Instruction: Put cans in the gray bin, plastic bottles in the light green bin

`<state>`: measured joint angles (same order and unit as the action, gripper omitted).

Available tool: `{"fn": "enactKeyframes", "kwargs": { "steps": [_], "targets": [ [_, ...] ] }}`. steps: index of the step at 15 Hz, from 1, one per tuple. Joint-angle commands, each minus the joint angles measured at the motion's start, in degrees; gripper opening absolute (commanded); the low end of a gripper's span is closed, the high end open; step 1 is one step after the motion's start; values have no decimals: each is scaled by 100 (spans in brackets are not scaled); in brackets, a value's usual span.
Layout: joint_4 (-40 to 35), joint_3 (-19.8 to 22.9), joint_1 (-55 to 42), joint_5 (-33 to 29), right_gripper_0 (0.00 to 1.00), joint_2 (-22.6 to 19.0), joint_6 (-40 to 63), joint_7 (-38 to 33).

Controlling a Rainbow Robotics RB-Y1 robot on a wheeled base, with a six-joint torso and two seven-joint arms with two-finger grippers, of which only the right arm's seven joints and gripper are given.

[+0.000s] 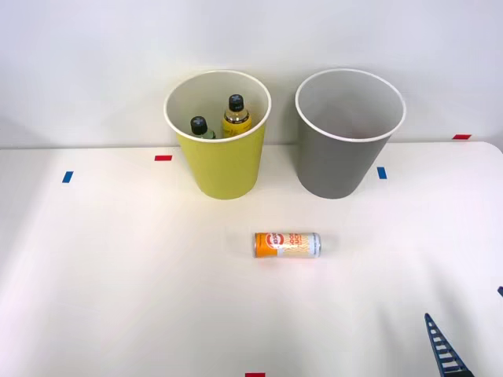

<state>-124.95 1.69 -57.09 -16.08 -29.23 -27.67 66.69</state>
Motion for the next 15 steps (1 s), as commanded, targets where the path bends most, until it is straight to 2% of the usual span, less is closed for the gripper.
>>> {"fn": "enactKeyframes", "kwargs": {
  "steps": [1,4,7,9,12,15],
  "targets": [
    [-522,-283,322,280,100,-1128,974,-165],
    [-715,-468,805,562,100,-1770,1792,-236],
    [-829,-907,1455,1186,100,-2359,2495,-262],
    [-1102,-1233,1921,1274,100,-2798,3312,-288],
    [-1304,-1874,2826,1370,100,-3291,4253,-306],
    [-1304,-2815,4075,1581,100,-3932,4938,-244]
  ]
}}
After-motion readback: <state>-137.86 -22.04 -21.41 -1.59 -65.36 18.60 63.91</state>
